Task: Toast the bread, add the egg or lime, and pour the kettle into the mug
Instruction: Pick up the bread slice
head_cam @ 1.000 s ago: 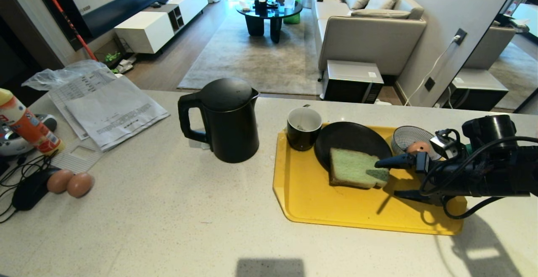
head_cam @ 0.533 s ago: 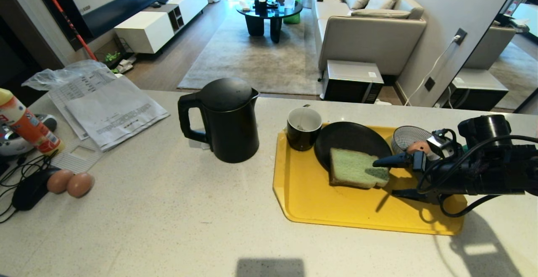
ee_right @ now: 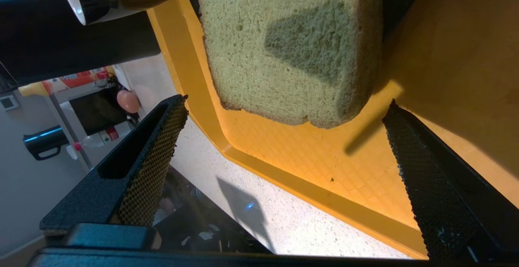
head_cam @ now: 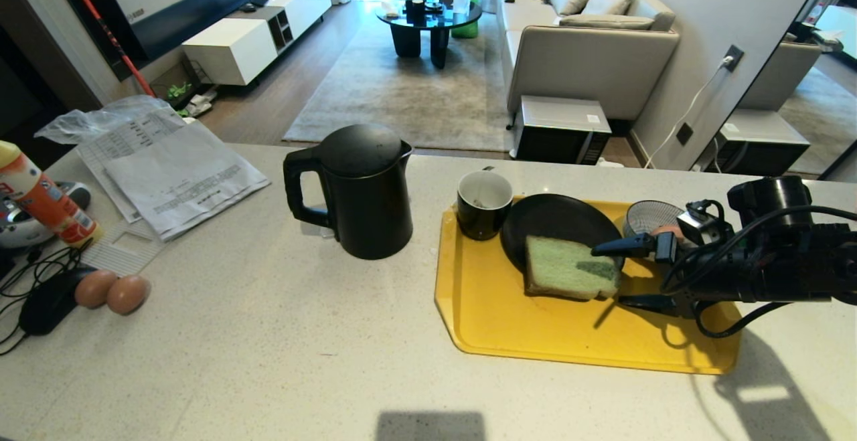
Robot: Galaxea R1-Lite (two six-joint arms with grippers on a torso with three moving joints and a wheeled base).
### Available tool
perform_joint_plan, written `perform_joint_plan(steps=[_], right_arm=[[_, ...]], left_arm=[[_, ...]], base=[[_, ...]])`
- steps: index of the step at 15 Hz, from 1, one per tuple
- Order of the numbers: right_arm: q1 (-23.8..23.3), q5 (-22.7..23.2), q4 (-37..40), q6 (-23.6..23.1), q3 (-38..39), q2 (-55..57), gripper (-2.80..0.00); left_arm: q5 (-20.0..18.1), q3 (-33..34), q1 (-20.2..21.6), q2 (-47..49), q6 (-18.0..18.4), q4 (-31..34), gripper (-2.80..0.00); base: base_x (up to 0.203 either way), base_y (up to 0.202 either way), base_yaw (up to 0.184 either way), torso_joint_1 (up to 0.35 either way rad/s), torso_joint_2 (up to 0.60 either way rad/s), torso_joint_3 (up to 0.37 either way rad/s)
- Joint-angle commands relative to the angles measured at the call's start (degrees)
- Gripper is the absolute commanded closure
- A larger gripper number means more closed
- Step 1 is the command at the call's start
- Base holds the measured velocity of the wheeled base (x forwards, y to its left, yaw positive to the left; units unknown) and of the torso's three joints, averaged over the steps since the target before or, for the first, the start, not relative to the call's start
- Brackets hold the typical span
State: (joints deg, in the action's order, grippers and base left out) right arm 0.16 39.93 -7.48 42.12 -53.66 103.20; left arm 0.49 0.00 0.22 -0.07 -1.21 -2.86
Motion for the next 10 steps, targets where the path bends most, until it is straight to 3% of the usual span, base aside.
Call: perform_joint_plan(steps=[1,10], right_arm=[[0.02,0.23,-0.08,0.10,-0.21,0.59,-2.80],[0.02,0.23,-0.08,-0.02,-1.36,1.73,-2.80]], left_arm=[[0.04,0.88,0.00,-0.10,-0.02,-0.05,0.00],[0.04,0.88,0.04,-0.10,-0.02,-0.05,0.00]], base=[[0.000,0.000,0.000,0.000,0.00,0.000],[0.000,0.000,0.000,0.000,0.00,0.000]])
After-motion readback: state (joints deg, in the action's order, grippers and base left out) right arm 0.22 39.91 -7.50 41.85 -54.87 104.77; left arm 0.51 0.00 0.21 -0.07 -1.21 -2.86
